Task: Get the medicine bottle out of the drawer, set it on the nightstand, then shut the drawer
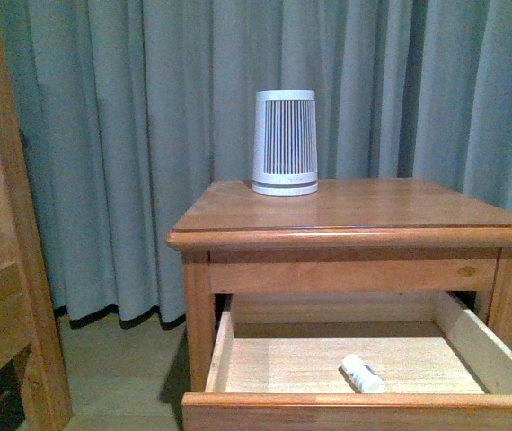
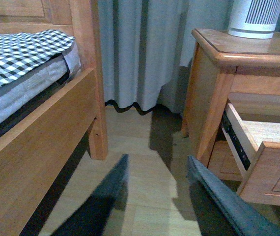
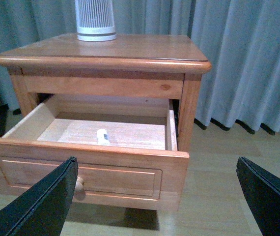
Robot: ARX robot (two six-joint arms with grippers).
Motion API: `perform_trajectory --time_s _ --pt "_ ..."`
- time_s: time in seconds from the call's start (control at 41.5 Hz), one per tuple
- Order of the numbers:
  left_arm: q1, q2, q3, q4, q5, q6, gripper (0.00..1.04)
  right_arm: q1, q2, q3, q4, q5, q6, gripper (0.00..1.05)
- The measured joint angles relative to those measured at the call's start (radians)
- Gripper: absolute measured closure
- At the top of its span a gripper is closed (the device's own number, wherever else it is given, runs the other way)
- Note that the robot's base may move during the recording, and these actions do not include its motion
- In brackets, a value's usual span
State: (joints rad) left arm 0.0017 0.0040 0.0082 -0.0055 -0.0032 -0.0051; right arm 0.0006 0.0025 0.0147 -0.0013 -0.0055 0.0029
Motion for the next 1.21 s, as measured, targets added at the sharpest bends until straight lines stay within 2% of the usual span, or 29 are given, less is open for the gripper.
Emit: perform_trajectory --time_s 0.096,0.145,0.193,0.241,0.313,0.458,0.579,0.772,0.916,1.206 --pt "0.000 0.000 0.000 0.000 0.003 0.000 0.44 0.004 0.003 0.001 -0.004 0.018 0.004 0.07" --pt "0.000 0.000 0.000 0.000 0.003 0.000 0.35 0.056 0.055 0.031 -0.081 0.181 0.041 0.07" --pt "0.000 0.000 0.000 0.000 0.002 0.000 0.28 0.092 0.130 0.047 -0.089 0.309 0.073 0.07" --pt "0.000 0.000 0.000 0.000 0.004 0.000 0.19 0.096 0.228 0.050 -0.048 0.394 0.088 0.07" --pt "0.000 0.000 0.000 0.000 0.003 0.001 0.05 0.071 0.418 0.072 0.106 0.409 0.090 0.07" --pt "0.000 0.000 0.000 0.000 0.003 0.001 0.07 0.014 0.869 0.235 0.461 0.371 0.062 0.07" --pt "0.000 0.000 0.000 0.000 0.003 0.001 0.07 0.029 1.167 0.419 0.550 0.355 0.022 0.07" --pt "0.000 0.000 0.000 0.000 0.003 0.001 0.07 0.111 1.489 0.706 0.509 0.337 0.008 0.07" --pt "0.000 0.000 0.000 0.000 0.003 0.001 0.07 0.173 1.716 0.900 0.397 0.323 0.031 0.07" --pt "0.000 0.000 0.000 0.000 0.003 0.001 0.07 0.224 2.037 1.191 0.177 0.304 0.057 0.07"
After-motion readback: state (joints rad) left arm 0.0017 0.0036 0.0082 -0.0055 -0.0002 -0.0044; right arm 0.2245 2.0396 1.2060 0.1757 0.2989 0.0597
